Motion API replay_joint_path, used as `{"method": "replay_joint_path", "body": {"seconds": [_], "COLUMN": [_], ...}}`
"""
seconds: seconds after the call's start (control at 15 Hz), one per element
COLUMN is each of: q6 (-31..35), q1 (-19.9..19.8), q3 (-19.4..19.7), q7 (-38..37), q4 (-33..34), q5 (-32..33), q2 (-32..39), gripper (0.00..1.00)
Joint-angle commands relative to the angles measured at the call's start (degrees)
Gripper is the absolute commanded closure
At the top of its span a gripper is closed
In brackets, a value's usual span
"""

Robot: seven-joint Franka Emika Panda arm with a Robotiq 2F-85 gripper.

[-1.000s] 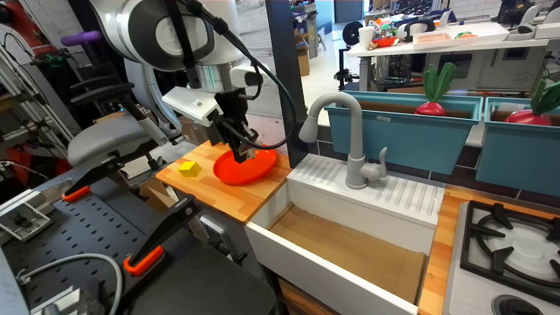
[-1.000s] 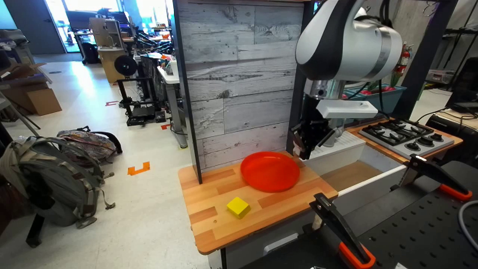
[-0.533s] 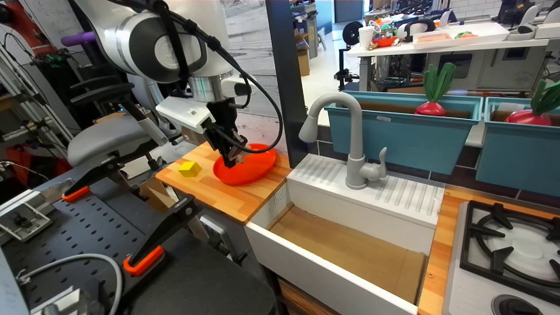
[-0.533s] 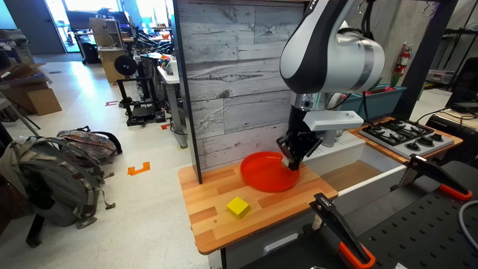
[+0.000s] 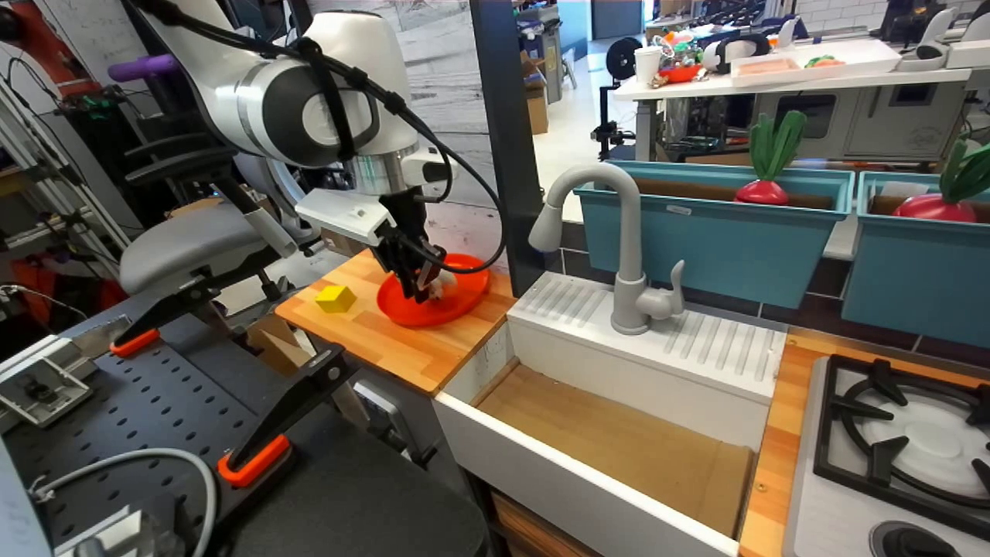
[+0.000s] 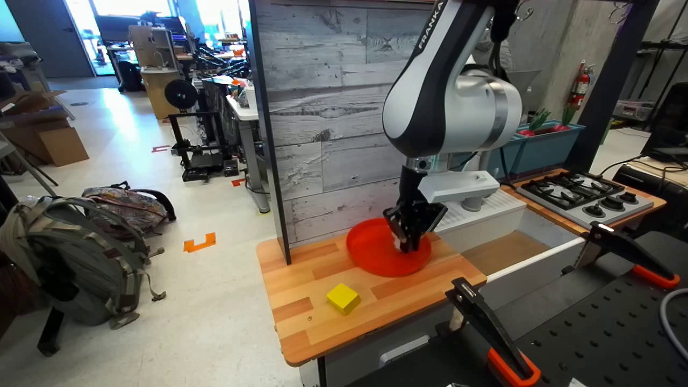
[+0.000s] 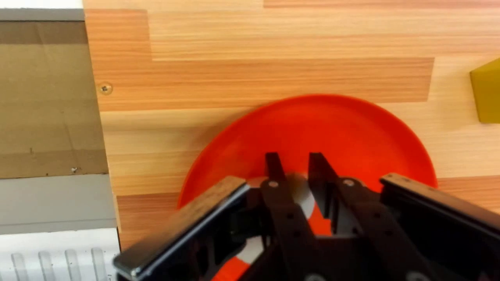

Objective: Put the plush toy on the orange plate.

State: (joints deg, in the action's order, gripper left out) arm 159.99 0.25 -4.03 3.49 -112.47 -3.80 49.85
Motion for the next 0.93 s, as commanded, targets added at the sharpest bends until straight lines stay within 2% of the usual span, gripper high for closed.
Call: {"method": "replay_joint_path", "body": {"seconds": [0.0, 0.2, 0.4, 0.6, 0.67, 0.87], "q6": [-1.1, -1.2, -0.5, 1.9, 0.0, 0.3], "q1": [1.0, 0.4, -0.8, -3.5, -0.8, -2.0], "q3": [1.1, 0.7, -0.8, -4.0, -1.4, -2.8], "q7": [-1.7, -1.6, -0.3, 2.2, -0.2, 0.7], "q4": [2.5, 1.5, -2.7, -9.1, -2.7, -6.6], "q5": [0.8, 0.6, 0.1, -0.8, 0.1, -0.2], "q2": [1.3, 0.0, -3.5, -8.8, -3.3, -7.1], "gripper": [0.47, 0.23, 0.02, 0.0, 0.0, 0.0]}}
